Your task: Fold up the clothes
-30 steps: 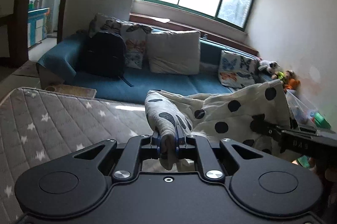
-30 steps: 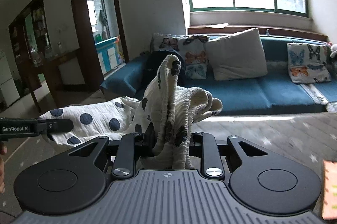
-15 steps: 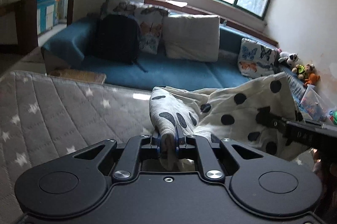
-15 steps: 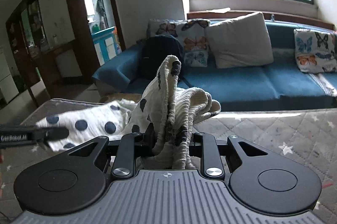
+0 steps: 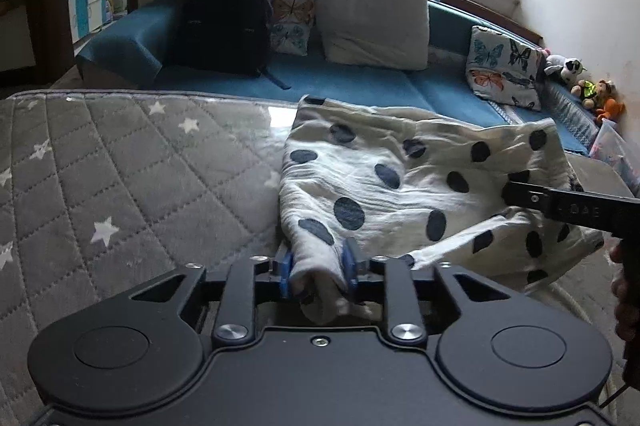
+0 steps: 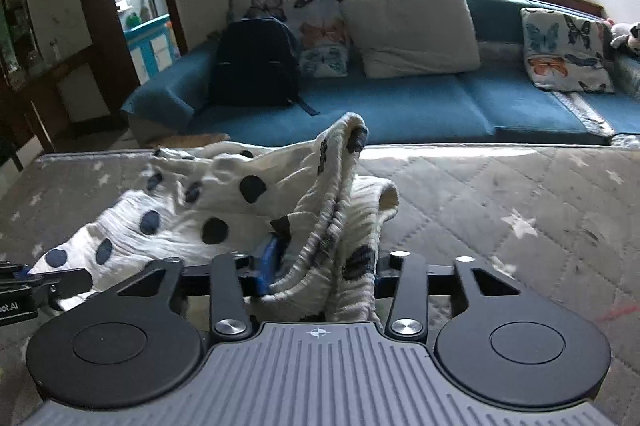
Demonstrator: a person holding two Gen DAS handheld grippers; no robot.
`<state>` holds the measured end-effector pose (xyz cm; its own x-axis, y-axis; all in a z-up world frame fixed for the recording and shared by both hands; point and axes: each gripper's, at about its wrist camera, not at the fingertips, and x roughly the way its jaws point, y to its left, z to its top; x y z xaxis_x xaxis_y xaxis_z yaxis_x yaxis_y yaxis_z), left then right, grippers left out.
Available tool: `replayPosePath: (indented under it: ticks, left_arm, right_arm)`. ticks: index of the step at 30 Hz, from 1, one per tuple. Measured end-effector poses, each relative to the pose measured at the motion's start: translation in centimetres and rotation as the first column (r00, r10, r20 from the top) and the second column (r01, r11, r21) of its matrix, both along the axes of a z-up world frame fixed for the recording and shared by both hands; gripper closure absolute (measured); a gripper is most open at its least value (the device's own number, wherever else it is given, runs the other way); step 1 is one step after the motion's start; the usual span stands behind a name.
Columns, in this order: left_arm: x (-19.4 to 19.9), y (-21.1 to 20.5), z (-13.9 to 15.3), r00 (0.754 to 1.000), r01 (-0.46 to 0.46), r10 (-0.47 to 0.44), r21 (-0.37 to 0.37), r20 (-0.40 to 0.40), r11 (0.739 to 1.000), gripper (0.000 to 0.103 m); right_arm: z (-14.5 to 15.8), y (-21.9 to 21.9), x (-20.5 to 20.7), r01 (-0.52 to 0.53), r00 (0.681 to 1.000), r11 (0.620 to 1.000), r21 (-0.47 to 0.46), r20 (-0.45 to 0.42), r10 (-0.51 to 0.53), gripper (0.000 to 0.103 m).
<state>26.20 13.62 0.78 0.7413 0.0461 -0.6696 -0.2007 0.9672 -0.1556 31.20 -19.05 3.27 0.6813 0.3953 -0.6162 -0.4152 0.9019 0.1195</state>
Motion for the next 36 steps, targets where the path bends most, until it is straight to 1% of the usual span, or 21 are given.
replayPosePath:
  ticks: [1, 2, 3, 6, 7, 9, 12, 15, 17, 20, 23, 25, 29, 36]
  left_arm:
    - [-0.1, 0.1, -0.1, 1.000, -0.004, 0.004, 0.001, -0.003, 1.000, 0.059]
    - [-0.2, 0.1, -0.1, 1.000, -0.007, 0.007, 0.006, -0.005, 1.000, 0.056]
    - [-0.4, 0.2, -0.1, 1.000, -0.006, 0.006, 0.013, -0.006, 1.000, 0.052]
    - [-0.9, 0.1, -0.1, 1.000, -0.006, 0.006, 0.027, -0.007, 1.000, 0.047]
    - [-1.0, 0.1, -0.1, 1.000, -0.007, 0.007, 0.029, -0.008, 1.000, 0.044]
    - [-1.2, -0.1, -0.2, 1.000, -0.004, 0.005, 0.036, -0.013, 0.999, 0.040]
    - [-1.5, -0.4, -0.4, 1.000, 0.002, 0.000, 0.052, -0.025, 0.999, 0.036]
    - [-1.8, -0.4, -0.6, 0.999, 0.012, -0.010, 0.061, -0.033, 0.998, 0.032]
    - [-2.0, -0.6, -0.7, 0.999, 0.011, -0.009, 0.071, -0.034, 0.997, 0.030]
    - [-2.4, -0.6, -0.6, 0.999, 0.003, 0.000, 0.069, -0.035, 0.998, 0.027]
    - [-2.8, -0.9, -0.3, 1.000, 0.003, -0.001, 0.071, -0.031, 0.997, 0.025]
    - [-3.2, -1.3, 0.0, 1.000, 0.004, -0.003, 0.076, -0.024, 0.997, 0.020]
    - [-4.2, -2.5, 0.4, 0.999, 0.030, -0.029, 0.090, -0.016, 0.995, 0.018]
    - [-6.6, -4.1, 1.1, 0.999, 0.038, -0.038, 0.106, -0.001, 0.994, 0.004]
  right_arm:
    - [0.2, -0.2, -0.4, 0.011, 1.000, 1.000, -0.011, 0.012, -0.011, 0.047]
    - [0.3, -0.4, -0.5, 0.017, 1.000, 1.000, -0.015, 0.015, -0.017, 0.044]
    - [0.6, -0.6, -0.7, 0.040, 0.999, 0.999, -0.025, 0.023, -0.039, 0.044]
    - [1.3, -1.0, -1.5, 0.074, 0.995, 0.997, -0.033, 0.076, -0.072, 0.043]
    - [1.5, -1.0, -1.6, 0.076, 0.993, 0.997, -0.032, 0.088, -0.073, 0.043]
    - [1.8, -0.8, -2.3, 0.043, 0.993, 0.999, -0.019, 0.109, -0.041, 0.043]
    - [1.0, 0.1, -2.5, -0.002, 0.995, 0.999, -0.046, 0.098, 0.006, 0.043]
    - [-0.1, 0.6, -2.2, -0.002, 0.997, 0.994, -0.109, 0.071, 0.010, 0.043]
    - [-0.5, 0.5, -2.2, 0.013, 0.998, 0.992, -0.128, 0.064, -0.005, 0.043]
    - [-0.1, -0.1, -2.8, 0.025, 0.998, 0.994, -0.102, 0.066, -0.018, 0.043]
    - [0.7, -0.3, -3.7, 0.014, 0.997, 0.996, -0.093, 0.083, -0.006, 0.043]
    - [1.2, -0.3, -4.7, 0.005, 0.995, 0.996, -0.088, 0.096, 0.003, 0.043]
    - [1.9, -0.2, -6.5, -0.011, 0.994, 0.996, -0.090, 0.106, 0.020, 0.043]
    - [2.4, -0.8, -10.2, -0.038, 0.995, 0.995, -0.095, 0.091, 0.047, 0.040]
